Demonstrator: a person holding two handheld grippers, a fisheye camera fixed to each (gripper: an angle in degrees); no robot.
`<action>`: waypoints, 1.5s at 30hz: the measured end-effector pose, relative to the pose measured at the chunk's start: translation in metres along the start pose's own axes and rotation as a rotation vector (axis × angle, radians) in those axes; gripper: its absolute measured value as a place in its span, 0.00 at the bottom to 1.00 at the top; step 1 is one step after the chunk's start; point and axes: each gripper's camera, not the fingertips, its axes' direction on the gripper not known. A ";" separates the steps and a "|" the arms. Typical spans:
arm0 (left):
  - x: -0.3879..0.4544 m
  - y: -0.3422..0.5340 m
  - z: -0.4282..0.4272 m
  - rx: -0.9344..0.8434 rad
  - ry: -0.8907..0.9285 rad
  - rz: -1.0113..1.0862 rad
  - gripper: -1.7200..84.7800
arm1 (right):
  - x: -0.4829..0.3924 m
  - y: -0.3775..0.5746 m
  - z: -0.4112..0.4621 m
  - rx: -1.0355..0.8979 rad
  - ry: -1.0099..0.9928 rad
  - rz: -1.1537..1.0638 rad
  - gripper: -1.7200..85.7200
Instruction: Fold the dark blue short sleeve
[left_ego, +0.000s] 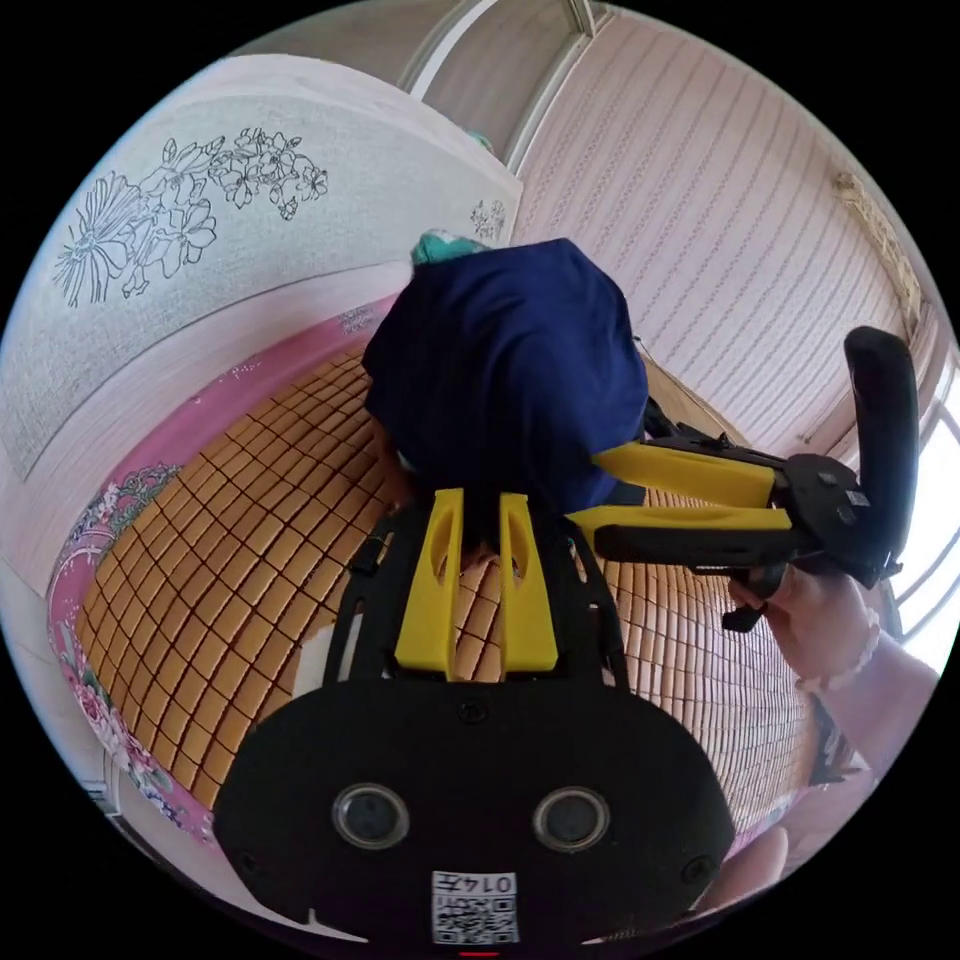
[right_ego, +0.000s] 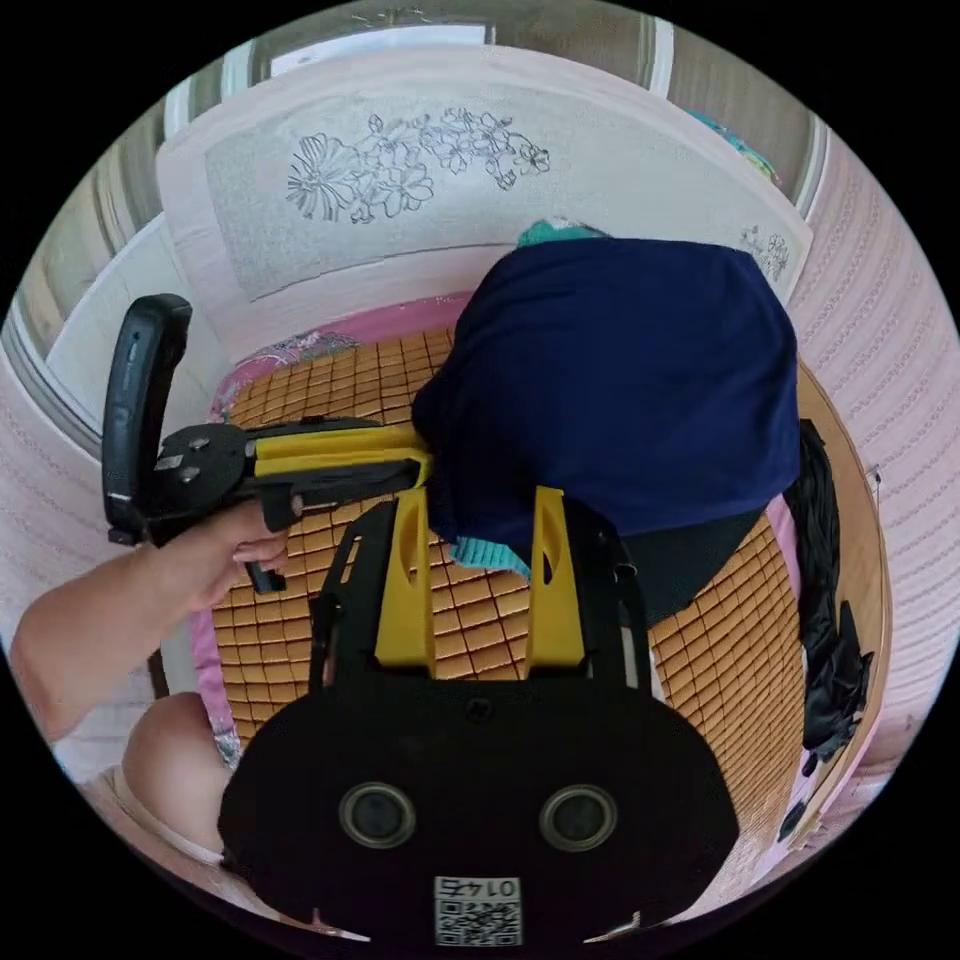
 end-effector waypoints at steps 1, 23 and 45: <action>-0.001 -0.004 0.004 -0.064 -0.008 -0.009 0.02 | -0.005 0.002 0.002 0.029 0.080 0.003 0.14; 0.204 0.270 -0.018 -0.398 0.254 0.603 0.01 | 0.006 0.412 -0.087 -0.240 -0.151 0.284 0.05; 0.261 0.323 0.005 -0.615 0.026 0.491 0.03 | 0.051 0.472 -0.129 0.049 -0.244 0.458 0.03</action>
